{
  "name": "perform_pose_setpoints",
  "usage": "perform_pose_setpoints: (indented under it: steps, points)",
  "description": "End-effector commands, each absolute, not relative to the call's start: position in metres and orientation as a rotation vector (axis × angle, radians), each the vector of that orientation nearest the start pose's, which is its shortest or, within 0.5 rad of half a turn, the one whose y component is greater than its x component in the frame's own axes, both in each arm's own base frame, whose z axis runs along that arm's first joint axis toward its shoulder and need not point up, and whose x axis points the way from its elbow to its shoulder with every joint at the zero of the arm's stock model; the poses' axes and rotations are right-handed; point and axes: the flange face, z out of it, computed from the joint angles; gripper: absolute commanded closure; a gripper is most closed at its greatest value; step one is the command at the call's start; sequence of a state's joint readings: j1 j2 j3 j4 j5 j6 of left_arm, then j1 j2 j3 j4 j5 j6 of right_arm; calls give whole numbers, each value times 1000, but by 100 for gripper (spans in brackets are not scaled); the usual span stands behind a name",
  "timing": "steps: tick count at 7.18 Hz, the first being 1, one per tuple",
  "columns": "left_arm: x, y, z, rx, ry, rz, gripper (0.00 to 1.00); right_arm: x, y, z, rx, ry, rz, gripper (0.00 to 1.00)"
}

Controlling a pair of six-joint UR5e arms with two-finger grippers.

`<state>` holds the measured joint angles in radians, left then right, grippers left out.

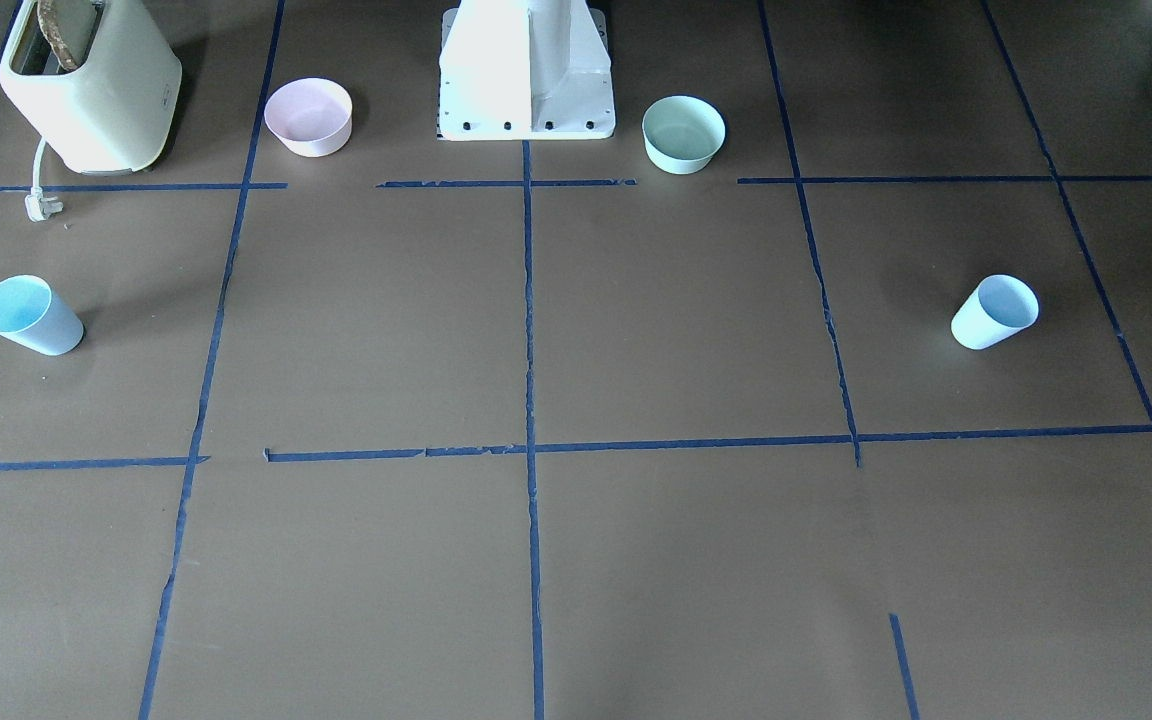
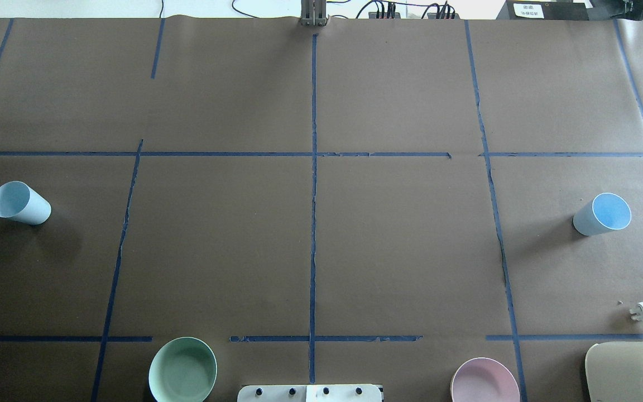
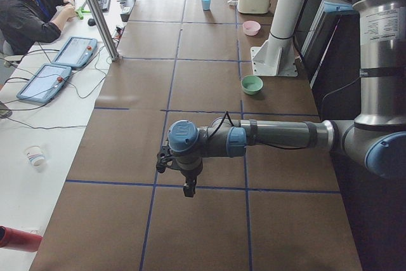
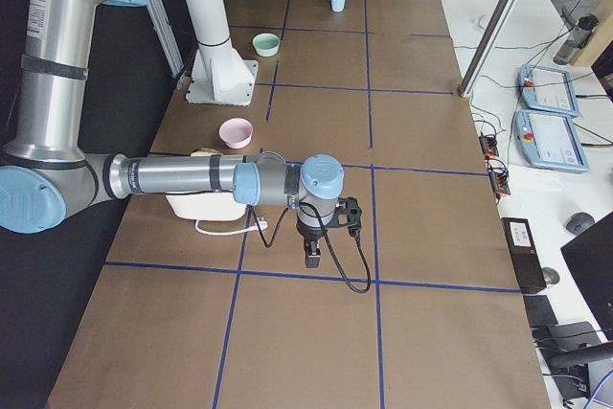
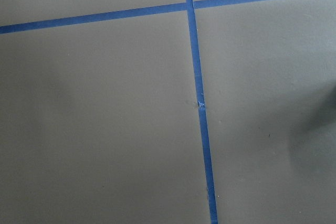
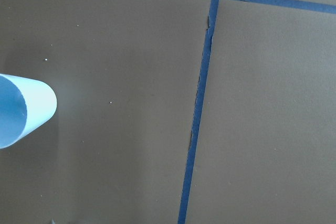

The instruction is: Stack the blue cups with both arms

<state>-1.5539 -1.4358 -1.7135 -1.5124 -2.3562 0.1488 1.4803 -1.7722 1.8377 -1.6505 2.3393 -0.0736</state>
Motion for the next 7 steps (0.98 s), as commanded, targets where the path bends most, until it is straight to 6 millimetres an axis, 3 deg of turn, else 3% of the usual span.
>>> perform_pose_setpoints:
  steps: [1,5,7]
  points:
    - [-56,-432,655,7,787,140,0,27,-410,625,-17,-769,-152,0]
    - [-53,-440,646,23,789,145,0,27,-412,623,-12,-772,-154,0]
    - [-51,-487,601,152,781,199,0,26,-412,621,-9,-772,-157,0]
